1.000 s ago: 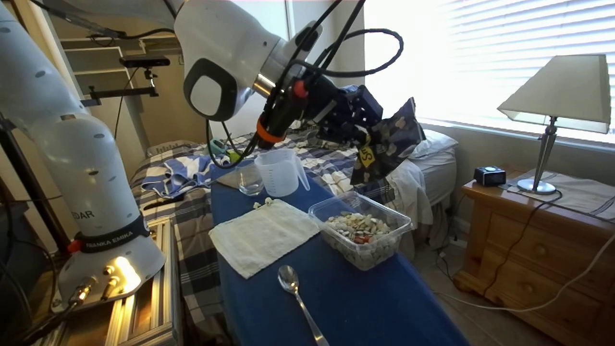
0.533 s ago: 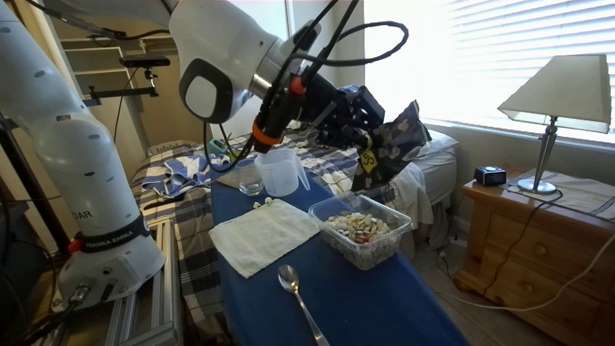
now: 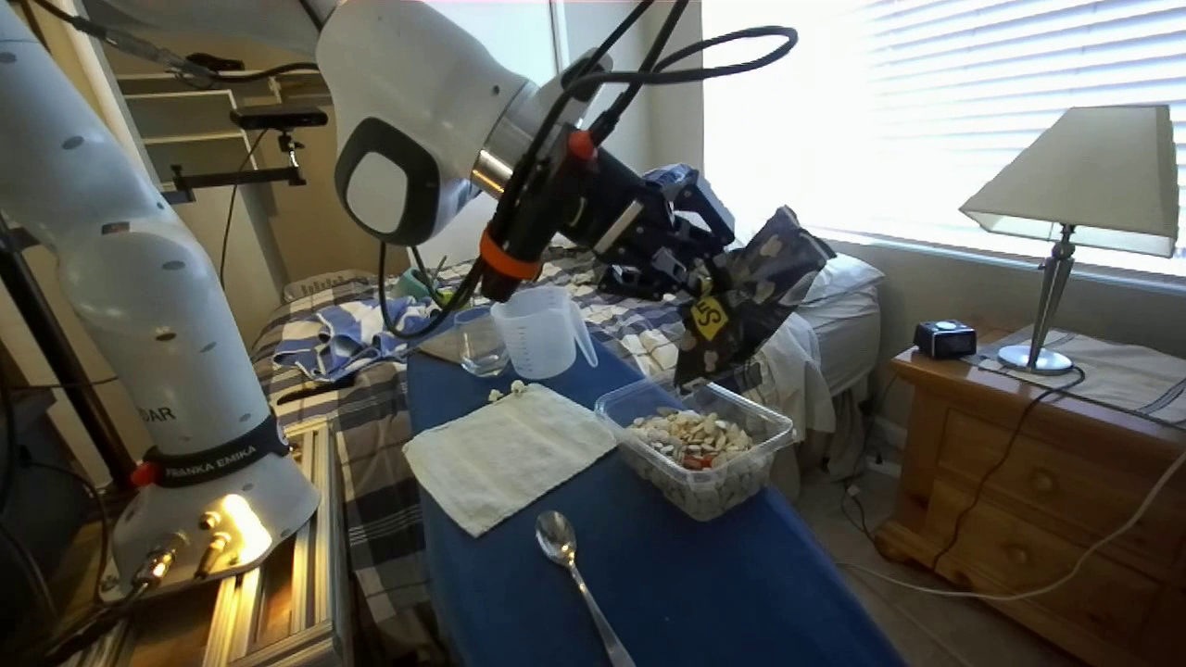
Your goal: Empty the black packet into the lunchbox
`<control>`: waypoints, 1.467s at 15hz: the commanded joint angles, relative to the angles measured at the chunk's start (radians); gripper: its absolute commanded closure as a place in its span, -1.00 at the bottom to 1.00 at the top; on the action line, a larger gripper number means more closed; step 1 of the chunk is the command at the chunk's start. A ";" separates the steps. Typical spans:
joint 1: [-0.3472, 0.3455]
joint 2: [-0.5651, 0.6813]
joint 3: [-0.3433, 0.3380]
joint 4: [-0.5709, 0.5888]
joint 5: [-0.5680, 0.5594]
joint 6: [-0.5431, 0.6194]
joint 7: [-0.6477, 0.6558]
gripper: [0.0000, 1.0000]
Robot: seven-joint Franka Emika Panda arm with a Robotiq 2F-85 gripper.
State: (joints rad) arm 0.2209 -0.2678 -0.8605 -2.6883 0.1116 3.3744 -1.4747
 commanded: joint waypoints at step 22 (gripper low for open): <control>0.354 -0.013 -0.367 -0.039 -0.009 0.216 0.171 0.90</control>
State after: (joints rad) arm 0.5160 -0.3036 -1.1953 -2.7233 0.0447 3.5449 -1.3829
